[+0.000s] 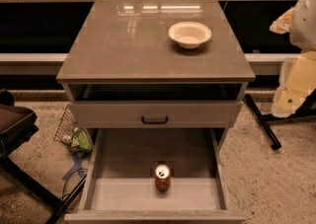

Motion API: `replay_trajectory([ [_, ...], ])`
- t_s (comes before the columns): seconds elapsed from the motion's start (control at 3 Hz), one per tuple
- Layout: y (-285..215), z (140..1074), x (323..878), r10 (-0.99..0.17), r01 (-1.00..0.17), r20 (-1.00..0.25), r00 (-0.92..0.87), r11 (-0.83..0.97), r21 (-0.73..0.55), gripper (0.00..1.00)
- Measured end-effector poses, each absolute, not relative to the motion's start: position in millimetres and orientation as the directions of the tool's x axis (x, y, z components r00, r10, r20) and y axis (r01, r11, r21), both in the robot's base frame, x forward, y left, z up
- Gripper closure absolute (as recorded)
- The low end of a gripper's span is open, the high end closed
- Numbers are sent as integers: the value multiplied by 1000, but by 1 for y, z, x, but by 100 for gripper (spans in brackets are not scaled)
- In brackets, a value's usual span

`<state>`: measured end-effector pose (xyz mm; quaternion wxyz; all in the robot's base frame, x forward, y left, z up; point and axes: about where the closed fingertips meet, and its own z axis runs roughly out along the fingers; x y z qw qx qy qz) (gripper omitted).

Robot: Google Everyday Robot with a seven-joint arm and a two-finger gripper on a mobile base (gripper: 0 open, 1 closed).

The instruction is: Pick coke can from middle drawer and place on counter

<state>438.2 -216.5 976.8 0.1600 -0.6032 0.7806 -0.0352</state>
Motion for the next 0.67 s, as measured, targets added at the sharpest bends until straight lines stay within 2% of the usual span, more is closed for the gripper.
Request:
replay_trajectory([
  [0.33,-216,977,438,-953,-930,-207,-221,270,-248,0],
  [0.67,-210,962,439,-944,-933,-272,-187,258,-252,0],
])
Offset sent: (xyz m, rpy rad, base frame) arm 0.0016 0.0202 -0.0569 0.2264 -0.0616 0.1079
